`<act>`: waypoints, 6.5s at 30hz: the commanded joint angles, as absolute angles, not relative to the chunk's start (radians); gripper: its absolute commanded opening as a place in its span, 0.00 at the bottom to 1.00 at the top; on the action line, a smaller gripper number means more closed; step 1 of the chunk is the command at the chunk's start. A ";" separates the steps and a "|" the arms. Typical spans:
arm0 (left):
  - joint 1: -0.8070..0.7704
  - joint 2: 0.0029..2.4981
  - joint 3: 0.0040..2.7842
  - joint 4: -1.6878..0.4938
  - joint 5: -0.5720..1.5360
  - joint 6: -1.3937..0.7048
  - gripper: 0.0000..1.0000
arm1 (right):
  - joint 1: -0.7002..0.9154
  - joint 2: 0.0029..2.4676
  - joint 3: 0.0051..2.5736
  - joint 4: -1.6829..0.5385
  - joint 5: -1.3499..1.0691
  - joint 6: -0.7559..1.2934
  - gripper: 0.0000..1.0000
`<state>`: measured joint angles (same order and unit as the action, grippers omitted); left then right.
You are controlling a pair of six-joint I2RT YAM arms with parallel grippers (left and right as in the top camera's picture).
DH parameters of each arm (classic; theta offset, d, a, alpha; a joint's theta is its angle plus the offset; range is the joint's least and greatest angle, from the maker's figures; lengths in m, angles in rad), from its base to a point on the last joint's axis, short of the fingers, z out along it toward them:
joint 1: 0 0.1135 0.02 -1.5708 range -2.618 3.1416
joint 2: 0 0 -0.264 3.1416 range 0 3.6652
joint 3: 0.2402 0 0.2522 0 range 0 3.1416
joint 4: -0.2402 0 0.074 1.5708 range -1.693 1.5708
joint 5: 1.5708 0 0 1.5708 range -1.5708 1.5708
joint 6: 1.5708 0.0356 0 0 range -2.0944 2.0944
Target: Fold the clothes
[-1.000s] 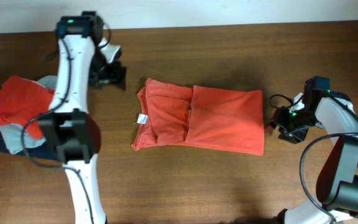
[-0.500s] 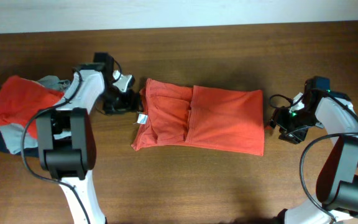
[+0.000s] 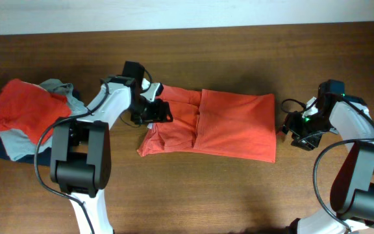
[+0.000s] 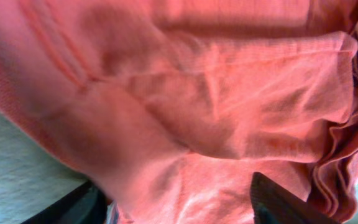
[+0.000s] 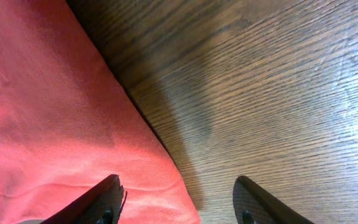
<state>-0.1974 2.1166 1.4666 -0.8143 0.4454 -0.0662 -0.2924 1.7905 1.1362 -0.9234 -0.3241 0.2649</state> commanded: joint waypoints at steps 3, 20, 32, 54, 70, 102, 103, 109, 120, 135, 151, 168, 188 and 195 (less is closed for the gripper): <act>-0.200 2.167 1.399 -0.825 0.364 -0.112 0.33 | -0.295 1.779 1.150 -0.928 -0.333 0.263 0.62; -0.129 1.913 1.666 -1.031 0.192 -0.052 0.01 | -0.295 1.779 1.150 -0.927 -0.333 0.263 0.63; -0.485 1.914 1.729 -1.071 0.065 -0.056 0.01 | -0.295 1.779 1.150 -0.927 -0.333 0.263 0.63; -0.831 2.097 1.768 -0.926 -0.067 0.001 0.57 | -0.295 1.779 1.150 -0.928 -0.334 0.263 0.63; -0.538 2.097 2.061 -1.181 -0.115 -0.010 0.70 | -0.223 1.705 1.152 -0.950 -0.694 0.015 0.67; -0.416 2.097 2.061 -1.298 -0.006 0.004 0.38 | 0.262 1.723 1.155 -0.999 -0.315 0.191 0.09; -0.416 2.097 2.061 -1.296 -0.001 0.029 0.42 | 0.261 1.701 1.156 -1.022 -0.286 0.191 0.09; -0.417 2.098 2.061 -1.292 0.078 0.080 0.58 | 0.261 1.559 1.156 -0.980 -0.244 0.191 0.09; -0.416 2.123 2.061 -1.242 0.134 0.084 0.35 | 0.291 1.742 1.155 -0.783 -0.408 0.154 0.15; -0.426 2.144 2.061 -1.235 0.223 0.084 0.44 | 0.192 1.611 1.156 -0.986 -0.225 0.205 0.16; -0.479 2.418 2.060 -1.269 0.254 0.122 0.35 | 0.139 1.875 1.155 -0.579 -0.095 0.228 0.24; -0.466 2.418 2.068 -1.494 0.233 0.109 0.44 | 0.099 1.714 1.195 -0.966 -0.693 -0.052 0.19; -0.419 2.418 2.067 -1.420 0.186 0.110 0.55 | 0.228 1.891 1.170 -0.925 -0.037 0.239 0.15; -0.411 2.418 2.067 -1.412 0.187 0.110 0.58 | 0.179 1.810 1.184 -0.949 -0.689 -0.108 0.40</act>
<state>-0.4171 2.3997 2.0579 -1.4239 0.2054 0.1055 0.1730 1.8725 1.1759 -0.9531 -0.3885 0.0433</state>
